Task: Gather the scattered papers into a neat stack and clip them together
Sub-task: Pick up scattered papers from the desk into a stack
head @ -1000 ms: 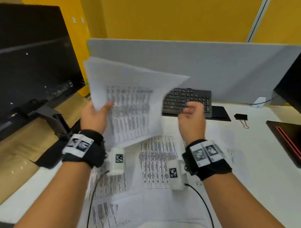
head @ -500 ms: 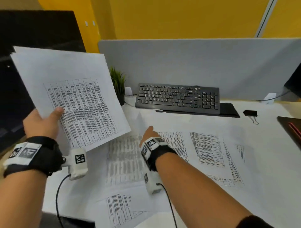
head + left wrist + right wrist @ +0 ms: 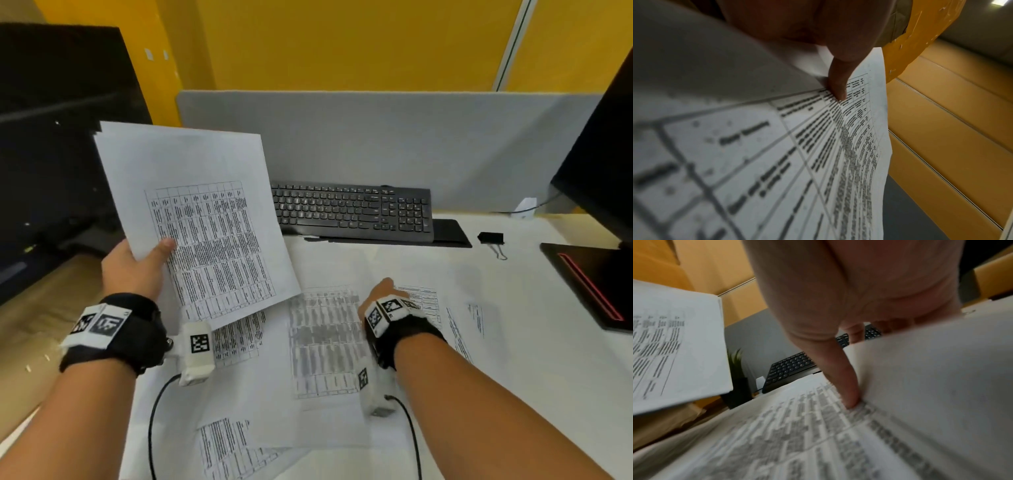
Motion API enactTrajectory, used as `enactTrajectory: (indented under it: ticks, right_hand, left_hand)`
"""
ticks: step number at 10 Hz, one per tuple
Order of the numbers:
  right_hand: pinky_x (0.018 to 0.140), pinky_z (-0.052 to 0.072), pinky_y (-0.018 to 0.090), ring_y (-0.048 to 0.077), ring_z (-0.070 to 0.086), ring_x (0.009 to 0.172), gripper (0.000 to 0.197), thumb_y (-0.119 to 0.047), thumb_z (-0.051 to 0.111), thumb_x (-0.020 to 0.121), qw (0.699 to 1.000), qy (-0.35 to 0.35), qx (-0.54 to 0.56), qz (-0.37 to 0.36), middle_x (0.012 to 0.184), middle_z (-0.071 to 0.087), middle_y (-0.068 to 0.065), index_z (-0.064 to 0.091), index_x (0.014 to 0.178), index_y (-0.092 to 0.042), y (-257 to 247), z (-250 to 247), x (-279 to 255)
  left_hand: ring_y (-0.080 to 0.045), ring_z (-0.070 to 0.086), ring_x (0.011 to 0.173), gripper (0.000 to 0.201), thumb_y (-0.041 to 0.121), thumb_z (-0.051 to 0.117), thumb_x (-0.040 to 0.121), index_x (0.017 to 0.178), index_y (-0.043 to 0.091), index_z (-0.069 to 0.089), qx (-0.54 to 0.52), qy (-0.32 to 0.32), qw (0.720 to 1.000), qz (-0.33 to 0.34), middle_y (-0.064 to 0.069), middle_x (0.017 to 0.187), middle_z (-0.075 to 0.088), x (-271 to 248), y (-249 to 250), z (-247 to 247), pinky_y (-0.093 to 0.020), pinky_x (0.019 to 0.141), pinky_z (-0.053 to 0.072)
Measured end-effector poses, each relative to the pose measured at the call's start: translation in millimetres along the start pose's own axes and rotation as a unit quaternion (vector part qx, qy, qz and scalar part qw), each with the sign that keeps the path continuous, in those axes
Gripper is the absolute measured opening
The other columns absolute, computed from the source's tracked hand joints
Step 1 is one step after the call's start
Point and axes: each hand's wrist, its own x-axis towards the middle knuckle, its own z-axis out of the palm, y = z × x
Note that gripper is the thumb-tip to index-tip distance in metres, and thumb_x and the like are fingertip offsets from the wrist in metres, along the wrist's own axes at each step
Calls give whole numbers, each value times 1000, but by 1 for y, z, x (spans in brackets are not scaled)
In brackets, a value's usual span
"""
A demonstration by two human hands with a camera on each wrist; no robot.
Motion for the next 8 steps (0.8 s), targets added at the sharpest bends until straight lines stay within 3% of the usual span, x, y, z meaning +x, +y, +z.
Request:
enactTrajectory:
  ticks: [1, 2, 3, 4, 5, 6, 7, 8]
  right_hand:
    - [81, 41, 33, 33, 55, 109, 62, -15, 54, 91, 999, 15, 42, -30, 131, 50, 19, 18, 142, -7, -6, -27, -6]
    - [72, 39, 28, 34, 59, 100, 58, -4, 56, 87, 980, 112, 75, -150, 117, 60, 17, 28, 137, -11, -30, -74, -28]
    - [72, 40, 22, 22, 57, 95, 37, -5, 55, 89, 942, 87, 50, -320, 106, 60, 2, 52, 125, -13, -65, -113, -64]
    - [83, 53, 34, 24, 66, 96, 30, -6, 63, 85, 888, -91, 191, -409, 107, 69, 2, 62, 113, -16, -87, -135, -88]
    - [87, 56, 43, 29, 67, 98, 31, 7, 58, 84, 825, -243, 381, -339, 108, 69, 13, 61, 113, -3, -86, -141, -71]
    - [92, 52, 46, 30, 66, 101, 41, 1, 67, 78, 865, -180, 394, -254, 112, 68, 16, 60, 119, 1, -68, -119, -24]
    - [99, 46, 51, 33, 64, 104, 44, -5, 70, 78, 902, -145, 359, -189, 115, 67, 16, 60, 121, -1, -48, -91, 13]
    - [98, 46, 52, 35, 63, 106, 47, -4, 71, 77, 898, -178, 376, -142, 117, 66, 17, 58, 123, -3, -35, -68, 33]
  left_hand:
    - [-22, 58, 105, 40, 18, 65, 87, 123, 5, 58, 9, 9, 1000, 1, -14, 122, 62, 0, 2, -3, -33, 90, 43]
    - [-25, 59, 107, 38, 17, 64, 88, 123, 5, 58, 6, 11, 1000, 1, -15, 122, 62, 4, -1, -2, -35, 91, 44]
    - [-28, 60, 104, 37, 18, 63, 88, 123, 7, 59, 13, -9, 1000, -15, -14, 120, 63, 2, 2, 15, -39, 90, 46]
    - [-24, 60, 96, 34, 19, 63, 88, 119, 6, 61, 36, -50, 998, -9, -15, 116, 65, -5, 8, 34, -35, 85, 45]
    - [-22, 57, 90, 21, 15, 62, 88, 103, -1, 62, 43, -94, 994, -25, -16, 101, 65, -8, 17, 44, -24, 73, 42]
    - [-9, 66, 56, 13, 7, 53, 90, 77, 7, 52, 14, -154, 987, -40, -2, 63, 61, -28, 28, 54, -11, 38, 39]
    - [-1, 66, 51, 12, 12, 53, 92, 88, 19, 61, -69, -232, 966, -89, -2, 78, 71, -47, 30, 65, -14, 43, 48]
    - [-14, 68, 99, 33, 43, 55, 88, 113, 22, 63, -131, -265, 945, -138, -2, 112, 70, -43, 14, 72, -38, 89, 51]
